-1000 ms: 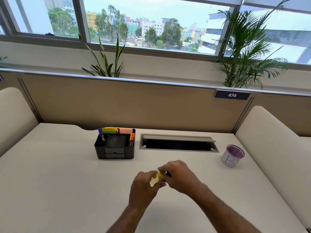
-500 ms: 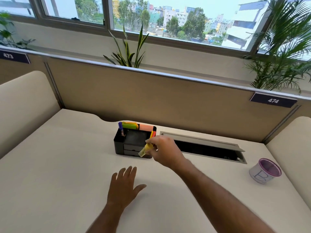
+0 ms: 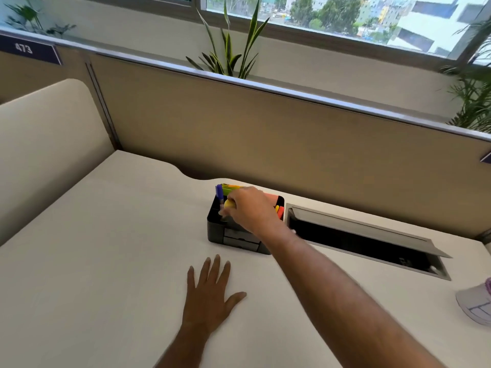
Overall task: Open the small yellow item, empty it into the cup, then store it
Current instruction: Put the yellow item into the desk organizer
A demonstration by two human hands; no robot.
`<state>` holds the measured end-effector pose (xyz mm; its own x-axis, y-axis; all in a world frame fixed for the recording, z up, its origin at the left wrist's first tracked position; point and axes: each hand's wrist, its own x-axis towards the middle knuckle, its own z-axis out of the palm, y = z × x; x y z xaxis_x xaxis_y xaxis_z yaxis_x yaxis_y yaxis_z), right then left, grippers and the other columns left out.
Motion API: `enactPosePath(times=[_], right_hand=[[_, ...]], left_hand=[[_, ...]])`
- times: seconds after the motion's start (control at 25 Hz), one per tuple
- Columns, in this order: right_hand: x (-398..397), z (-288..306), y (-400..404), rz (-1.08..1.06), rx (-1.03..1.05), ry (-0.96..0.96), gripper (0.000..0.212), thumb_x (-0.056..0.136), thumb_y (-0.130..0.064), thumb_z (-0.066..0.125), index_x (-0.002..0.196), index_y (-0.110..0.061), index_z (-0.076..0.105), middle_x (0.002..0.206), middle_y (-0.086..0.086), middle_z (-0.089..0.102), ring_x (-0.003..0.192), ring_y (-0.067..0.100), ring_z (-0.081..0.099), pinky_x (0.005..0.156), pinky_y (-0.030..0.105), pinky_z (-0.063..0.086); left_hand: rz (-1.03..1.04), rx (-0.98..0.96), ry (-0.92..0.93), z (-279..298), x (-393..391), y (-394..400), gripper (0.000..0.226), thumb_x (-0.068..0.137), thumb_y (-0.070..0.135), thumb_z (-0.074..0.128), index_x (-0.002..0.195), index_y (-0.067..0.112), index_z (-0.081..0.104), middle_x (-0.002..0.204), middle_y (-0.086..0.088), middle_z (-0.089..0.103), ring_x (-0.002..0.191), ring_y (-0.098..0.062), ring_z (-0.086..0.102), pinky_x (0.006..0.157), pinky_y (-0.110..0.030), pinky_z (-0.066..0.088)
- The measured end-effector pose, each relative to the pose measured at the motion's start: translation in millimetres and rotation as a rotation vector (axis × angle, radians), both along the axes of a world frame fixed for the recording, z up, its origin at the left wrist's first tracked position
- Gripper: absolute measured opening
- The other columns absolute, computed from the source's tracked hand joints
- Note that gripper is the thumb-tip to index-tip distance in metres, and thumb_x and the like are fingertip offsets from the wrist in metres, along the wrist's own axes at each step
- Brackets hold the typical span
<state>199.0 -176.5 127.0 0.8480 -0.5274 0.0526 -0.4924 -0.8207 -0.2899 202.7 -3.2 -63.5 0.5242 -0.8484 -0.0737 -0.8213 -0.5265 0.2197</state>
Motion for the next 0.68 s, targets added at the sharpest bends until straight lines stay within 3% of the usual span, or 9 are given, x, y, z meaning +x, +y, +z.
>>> enactPosePath(times=[0.32,0.52,0.68], right_hand=[[37.1,-18.7,1.0,0.003,0.012,0.033,0.039,0.084,-0.046,0.07,0.074,-0.011,0.054,0.079,0.007,0.061,0.077,0.027,0.059,0.069,0.039,0.054],[38.9,-41.1,8.3,-0.009,0.069,0.089,0.039,0.08,-0.048,0.073,0.094,-0.012,0.065,0.091,0.008,0.068,0.086,0.025,0.063,0.075,0.038,0.056],[44.4,-49.4,10.8,-0.013,0.063,0.134,0.045,0.078,-0.053,0.072,0.093,-0.011,0.064,0.086,0.006,0.062,0.081,0.023,0.06,0.071,0.036,0.052]], left_hand=[[0.006,-0.03,-0.005,-5.9,1.3,-3.9,0.08,0.088,0.077,0.023,0.149,0.026,0.031,0.159,-0.007,0.028,0.145,-0.031,0.026,0.112,-0.061,0.009],[0.008,-0.032,0.012,-5.3,1.9,-4.5,0.082,0.087,0.078,0.017,0.149,0.026,0.031,0.159,-0.007,0.028,0.146,-0.031,0.025,0.112,-0.062,0.008],[0.006,-0.025,0.027,-5.1,2.7,-5.4,0.083,0.086,0.079,0.018,0.148,0.026,0.033,0.157,-0.008,0.032,0.144,-0.032,0.029,0.111,-0.061,0.008]])
